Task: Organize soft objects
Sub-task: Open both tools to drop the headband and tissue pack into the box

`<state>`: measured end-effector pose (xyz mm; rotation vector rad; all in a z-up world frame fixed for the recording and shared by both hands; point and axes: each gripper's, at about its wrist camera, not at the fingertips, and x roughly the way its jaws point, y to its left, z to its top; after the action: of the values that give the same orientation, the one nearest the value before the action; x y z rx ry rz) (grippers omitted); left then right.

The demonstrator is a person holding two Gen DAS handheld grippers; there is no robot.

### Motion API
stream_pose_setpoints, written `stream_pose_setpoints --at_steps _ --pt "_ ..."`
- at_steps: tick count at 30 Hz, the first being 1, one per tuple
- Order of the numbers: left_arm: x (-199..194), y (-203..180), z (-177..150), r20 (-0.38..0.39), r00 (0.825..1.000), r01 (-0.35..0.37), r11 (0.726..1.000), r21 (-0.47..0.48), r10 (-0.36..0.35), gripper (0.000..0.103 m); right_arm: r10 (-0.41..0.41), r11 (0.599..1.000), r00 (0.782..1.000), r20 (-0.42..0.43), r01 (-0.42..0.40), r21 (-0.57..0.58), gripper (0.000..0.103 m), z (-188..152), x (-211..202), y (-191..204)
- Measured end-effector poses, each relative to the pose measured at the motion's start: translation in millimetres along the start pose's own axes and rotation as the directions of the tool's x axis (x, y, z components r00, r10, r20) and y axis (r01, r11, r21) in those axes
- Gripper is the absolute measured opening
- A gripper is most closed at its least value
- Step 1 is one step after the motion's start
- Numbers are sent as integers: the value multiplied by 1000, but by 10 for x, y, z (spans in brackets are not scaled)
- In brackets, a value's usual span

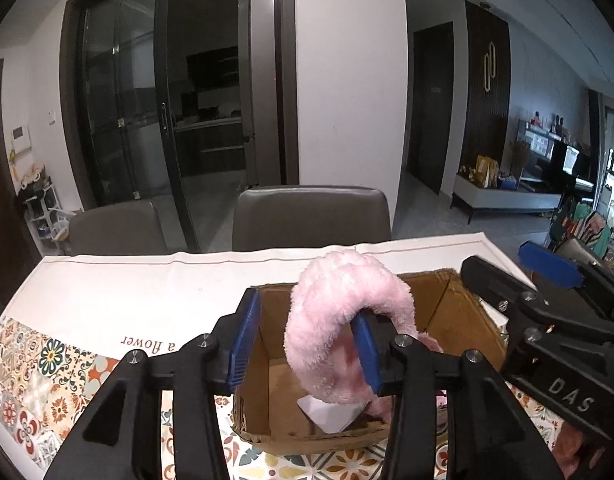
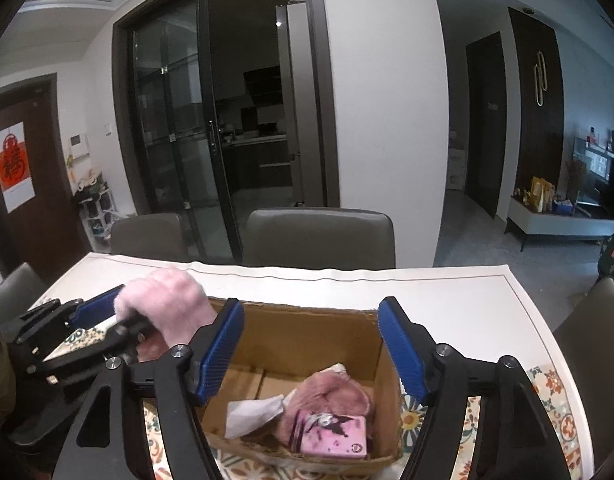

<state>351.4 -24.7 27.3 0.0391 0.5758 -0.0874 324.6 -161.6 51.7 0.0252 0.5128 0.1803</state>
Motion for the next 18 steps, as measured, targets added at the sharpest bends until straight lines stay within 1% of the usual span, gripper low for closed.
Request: stream_pose_setpoints --at_steps 2,3,4,5,7,9,10,12,15,18 --pt "-5 -10 -9 -8 1000 5 1000 -2 -5 47 -6 1000 1000 -2 6 4 71 11 -10 -12" --pt "-5 -19 -9 -14 1000 3 1000 2 -3 54 -7 1000 1000 -5 7 6 71 9 -18 -17" --pt "4 -27 -7 -23 1000 -6 1000 9 6 65 -6 1000 1000 -8 6 7 71 9 -23 -22" --pt "33 -45 -2 -46 999 -14 1000 22 15 69 -6 1000 1000 -9 6 6 71 4 -32 -25" --pt "71 -80 -1 -72 997 -13 999 41 16 71 -16 1000 1000 -8 16 9 71 -3 -61 -32" --pt "139 -128 9 -109 993 -27 997 71 34 72 -19 1000 1000 -11 20 14 71 -7 -77 -49" --pt "186 -156 8 -139 989 -37 995 89 49 77 -24 1000 1000 -14 24 15 71 -6 -78 -55" --pt "256 -195 -12 -188 979 -53 992 114 74 83 -43 999 999 -29 43 9 71 -12 -55 -55" --pt "345 -234 -45 -266 958 -72 988 134 106 88 -70 997 996 -60 70 6 71 -33 -18 -72" --pt "417 -231 -79 -333 937 -59 989 134 101 89 -93 995 989 -113 95 9 71 -61 49 -106"
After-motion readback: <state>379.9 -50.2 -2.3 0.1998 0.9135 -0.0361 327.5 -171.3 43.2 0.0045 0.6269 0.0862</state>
